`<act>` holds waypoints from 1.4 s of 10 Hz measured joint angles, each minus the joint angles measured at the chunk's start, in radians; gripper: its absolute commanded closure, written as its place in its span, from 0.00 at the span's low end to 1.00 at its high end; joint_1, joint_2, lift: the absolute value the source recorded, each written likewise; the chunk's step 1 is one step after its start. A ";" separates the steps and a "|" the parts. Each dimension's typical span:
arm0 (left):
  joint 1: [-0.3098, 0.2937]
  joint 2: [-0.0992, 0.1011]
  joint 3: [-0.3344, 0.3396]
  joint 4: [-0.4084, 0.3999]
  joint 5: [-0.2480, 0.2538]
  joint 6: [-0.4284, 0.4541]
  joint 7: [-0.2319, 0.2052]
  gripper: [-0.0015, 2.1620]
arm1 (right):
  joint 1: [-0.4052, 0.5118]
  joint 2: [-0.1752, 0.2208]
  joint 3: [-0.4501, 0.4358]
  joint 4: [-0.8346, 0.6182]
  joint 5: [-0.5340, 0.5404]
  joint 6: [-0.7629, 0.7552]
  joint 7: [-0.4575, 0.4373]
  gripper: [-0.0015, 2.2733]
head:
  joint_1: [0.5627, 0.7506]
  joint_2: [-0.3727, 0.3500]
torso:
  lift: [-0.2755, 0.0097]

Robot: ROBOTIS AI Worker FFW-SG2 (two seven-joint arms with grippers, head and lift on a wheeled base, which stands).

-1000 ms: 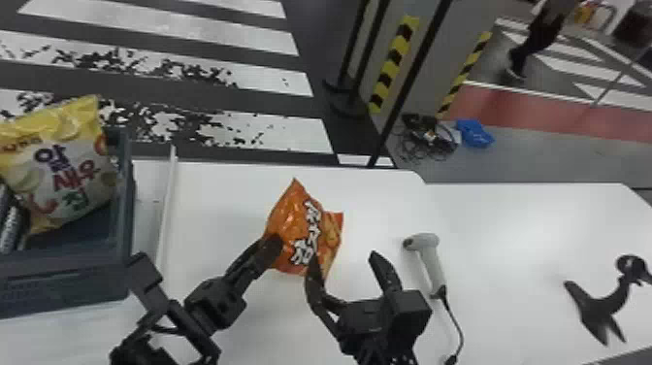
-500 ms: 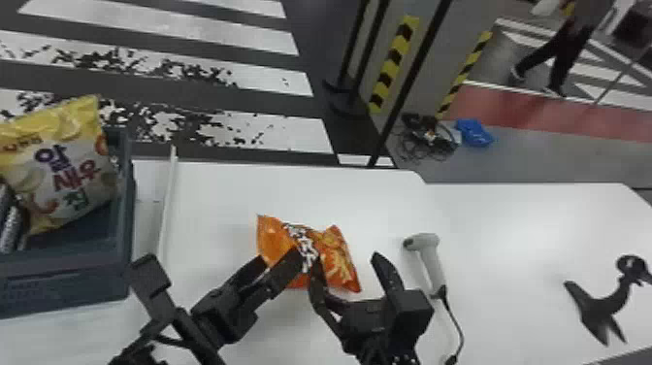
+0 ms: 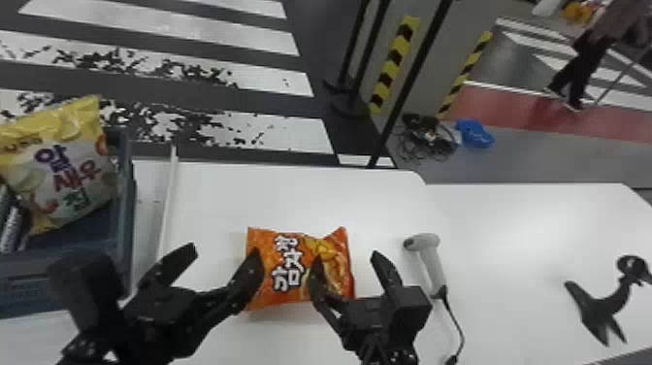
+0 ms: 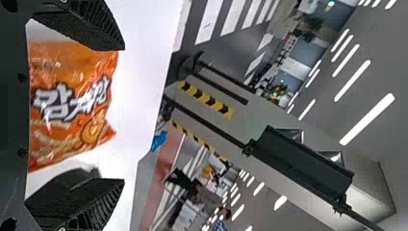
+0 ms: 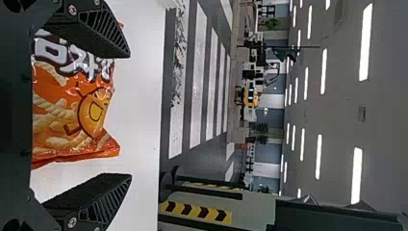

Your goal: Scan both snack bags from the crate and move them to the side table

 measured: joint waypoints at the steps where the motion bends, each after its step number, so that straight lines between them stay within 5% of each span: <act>1: 0.035 0.018 0.030 -0.067 -0.063 -0.002 0.031 0.00 | -0.003 -0.001 -0.008 0.004 -0.006 0.006 0.000 0.04 | 0.70 0.12 | 0.62; 3: 0.089 0.054 0.100 -0.160 -0.153 -0.003 0.073 0.01 | -0.021 -0.001 -0.036 0.006 -0.054 0.062 0.015 0.04 | 0.70 0.21 | 0.62; 5: 0.118 0.082 0.171 -0.201 -0.166 -0.008 0.073 0.01 | -0.050 -0.001 -0.078 0.000 -0.116 0.178 0.036 0.04 | 0.70 0.25 | 0.62; 11: 0.168 0.125 0.309 -0.226 -0.229 -0.109 0.069 0.02 | -0.188 0.000 -0.306 0.015 -0.370 0.633 0.308 0.03 | 0.70 0.36 | 0.62; 14: 0.188 0.138 0.351 -0.164 -0.210 -0.357 -0.046 0.03 | -0.264 -0.022 -0.408 0.088 -0.491 0.821 0.420 0.03 | 0.70 0.34 | 0.62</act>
